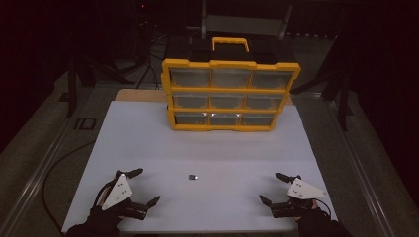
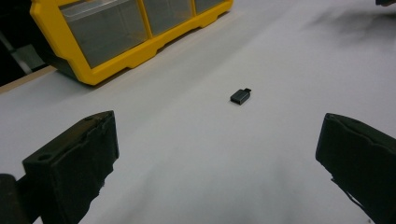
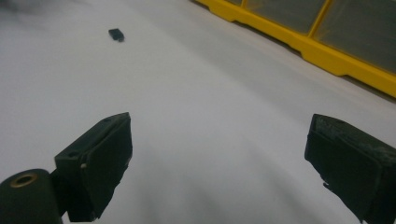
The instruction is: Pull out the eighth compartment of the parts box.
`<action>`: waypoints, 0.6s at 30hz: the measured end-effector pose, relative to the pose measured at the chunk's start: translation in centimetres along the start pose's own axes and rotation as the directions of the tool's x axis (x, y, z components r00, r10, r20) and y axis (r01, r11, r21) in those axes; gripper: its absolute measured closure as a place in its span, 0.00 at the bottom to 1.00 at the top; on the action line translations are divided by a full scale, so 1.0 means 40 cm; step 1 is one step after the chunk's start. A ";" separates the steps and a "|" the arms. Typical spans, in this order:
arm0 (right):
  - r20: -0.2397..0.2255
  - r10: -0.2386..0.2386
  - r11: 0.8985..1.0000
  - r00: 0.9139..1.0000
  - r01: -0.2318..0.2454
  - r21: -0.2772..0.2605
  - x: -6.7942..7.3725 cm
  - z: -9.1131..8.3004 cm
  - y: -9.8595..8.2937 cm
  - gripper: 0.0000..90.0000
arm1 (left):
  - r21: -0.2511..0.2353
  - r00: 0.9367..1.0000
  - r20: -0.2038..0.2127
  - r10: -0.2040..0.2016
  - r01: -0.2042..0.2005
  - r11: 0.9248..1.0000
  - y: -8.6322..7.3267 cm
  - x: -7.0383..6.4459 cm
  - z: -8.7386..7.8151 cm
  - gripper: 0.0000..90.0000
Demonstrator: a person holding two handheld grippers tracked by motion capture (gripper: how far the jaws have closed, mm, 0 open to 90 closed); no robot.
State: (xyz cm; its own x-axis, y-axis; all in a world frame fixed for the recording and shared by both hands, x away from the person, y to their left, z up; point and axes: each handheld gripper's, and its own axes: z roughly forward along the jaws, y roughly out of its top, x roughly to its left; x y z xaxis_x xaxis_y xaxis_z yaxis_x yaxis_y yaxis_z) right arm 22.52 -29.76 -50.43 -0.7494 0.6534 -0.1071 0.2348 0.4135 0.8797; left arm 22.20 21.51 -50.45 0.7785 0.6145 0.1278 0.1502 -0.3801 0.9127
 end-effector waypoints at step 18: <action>-0.004 -0.031 1.000 1.000 0.031 -0.002 0.009 -0.004 0.004 0.09 | 0.036 1.000 0.009 0.015 -0.015 0.999 -0.005 -0.001 0.002 0.00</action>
State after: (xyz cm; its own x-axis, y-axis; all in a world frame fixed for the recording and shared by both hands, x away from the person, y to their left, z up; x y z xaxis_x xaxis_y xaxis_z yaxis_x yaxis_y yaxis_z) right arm 22.19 -29.54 -50.25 -0.7588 0.6376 -0.1328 0.2100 0.4325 0.8768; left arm 22.17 21.51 -50.65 0.7861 0.6024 0.1381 0.1598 -0.4139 0.8962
